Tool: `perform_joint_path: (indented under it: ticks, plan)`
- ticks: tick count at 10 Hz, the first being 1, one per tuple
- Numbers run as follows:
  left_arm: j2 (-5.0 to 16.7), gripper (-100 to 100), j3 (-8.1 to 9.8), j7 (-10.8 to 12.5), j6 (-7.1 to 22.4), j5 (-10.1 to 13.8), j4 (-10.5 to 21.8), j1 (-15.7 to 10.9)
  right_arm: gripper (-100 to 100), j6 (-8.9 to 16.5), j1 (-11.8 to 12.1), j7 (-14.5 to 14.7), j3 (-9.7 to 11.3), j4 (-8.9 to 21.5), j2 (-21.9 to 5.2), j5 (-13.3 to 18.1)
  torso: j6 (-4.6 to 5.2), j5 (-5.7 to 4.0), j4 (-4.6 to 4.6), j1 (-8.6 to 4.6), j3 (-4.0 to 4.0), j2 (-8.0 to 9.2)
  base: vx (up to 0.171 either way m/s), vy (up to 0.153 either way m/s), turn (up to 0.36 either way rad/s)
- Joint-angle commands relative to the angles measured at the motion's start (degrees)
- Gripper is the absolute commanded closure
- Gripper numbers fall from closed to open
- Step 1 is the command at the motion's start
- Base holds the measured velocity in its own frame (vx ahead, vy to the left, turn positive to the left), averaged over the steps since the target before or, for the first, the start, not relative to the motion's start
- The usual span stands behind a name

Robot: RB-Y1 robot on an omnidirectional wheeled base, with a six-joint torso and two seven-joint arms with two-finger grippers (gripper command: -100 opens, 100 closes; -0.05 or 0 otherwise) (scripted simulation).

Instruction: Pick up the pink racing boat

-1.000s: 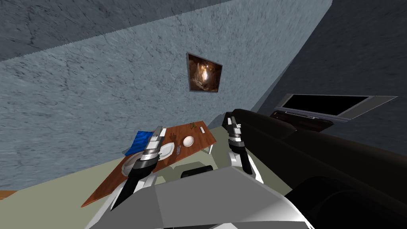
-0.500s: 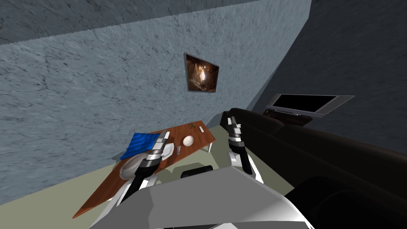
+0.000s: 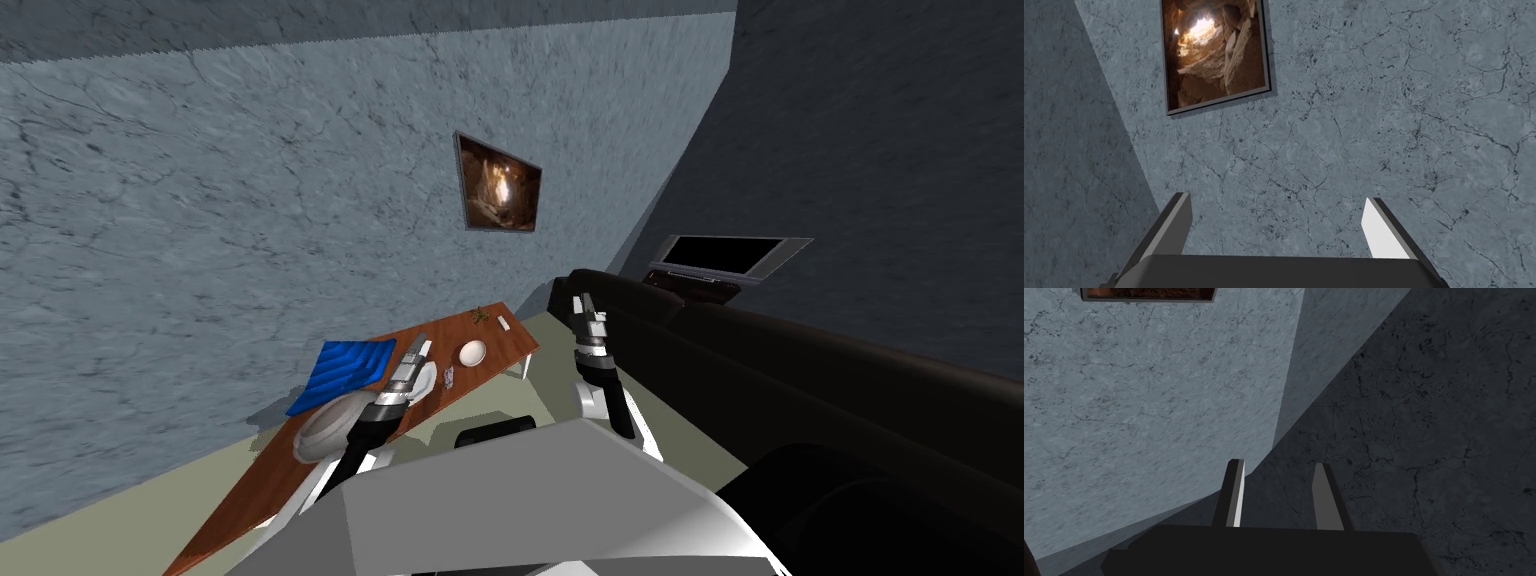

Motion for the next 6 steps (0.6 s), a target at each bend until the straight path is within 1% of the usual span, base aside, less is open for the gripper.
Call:
perform_joint_path:
  ticks: [1, 2, 3, 4, 5, 6]
  plan:
    - [0.6, -100, -0.32, 1.7, 0.1, -1.0, 2.9, -0.3, 0, 0.0, 0.0, 0.0, 0.0, 0.0, 0.0, 0.0, 0.00, 0.00, 0.00, 0.00, 0.00, 0.00, -0.036, 0.055, -0.133]
    - [1.2, -100, -0.41, 3.3, 0.0, -1.8, 4.9, -0.7, 0, 0.0, 0.0, 0.0, 0.0, 0.0, 0.0, 0.0, 0.02, -0.02, -0.01, -0.06, -0.01, -0.02, -0.070, 0.072, -0.305]
    - [1.2, -100, -0.41, 3.3, 0.0, -1.8, 6.6, -0.7, 0, 0.0, 0.0, 0.0, 0.0, 0.0, 0.0, 0.0, 0.04, -0.01, 0.01, -0.02, 0.03, 0.07, -0.058, 0.057, -0.109]
    - [1.8, -100, -0.50, 4.9, 0.1, -2.6, 8.3, -1.1, 0, 0.0, 0.0, 0.0, 0.0, 0.0, 0.0, 0.0, -0.02, -0.02, 0.01, -0.06, 0.03, 0.05, -0.034, 0.047, -0.163]
    - [1.8, -100, -0.50, 4.9, 0.1, -2.6, 9.7, -1.1, 0, 0.0, 0.0, 0.0, 0.0, 0.0, 0.0, 0.0, 0.02, -0.03, 0.00, -0.09, -0.01, -0.02, -0.027, 0.040, -0.089]
    - [2.4, -100, -0.58, 6.5, 0.2, -3.3, 12.0, -1.5, 0, 0.0, 0.0, 0.0, 0.0, 0.0, 0.0, 0.0, -0.01, -0.03, -0.01, -0.12, -0.04, -0.07, -0.033, 0.042, -0.210]
